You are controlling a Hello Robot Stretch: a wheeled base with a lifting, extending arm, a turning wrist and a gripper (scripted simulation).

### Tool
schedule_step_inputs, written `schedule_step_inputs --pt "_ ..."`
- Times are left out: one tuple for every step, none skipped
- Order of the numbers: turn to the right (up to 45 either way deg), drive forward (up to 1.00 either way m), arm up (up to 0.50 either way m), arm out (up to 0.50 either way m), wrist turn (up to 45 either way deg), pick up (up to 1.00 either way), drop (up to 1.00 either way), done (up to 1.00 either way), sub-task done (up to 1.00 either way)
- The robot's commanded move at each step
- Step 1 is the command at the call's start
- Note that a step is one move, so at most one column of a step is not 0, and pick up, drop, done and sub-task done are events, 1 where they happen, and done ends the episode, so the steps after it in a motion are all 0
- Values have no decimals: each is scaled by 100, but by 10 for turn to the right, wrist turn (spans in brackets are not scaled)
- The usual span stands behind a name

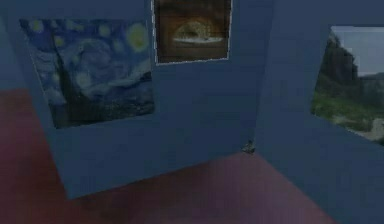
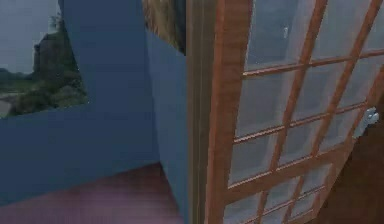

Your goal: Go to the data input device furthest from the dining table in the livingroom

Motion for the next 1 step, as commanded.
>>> schedule_step_inputs --pt "-450 0 0 0 0 0 0 0 0"
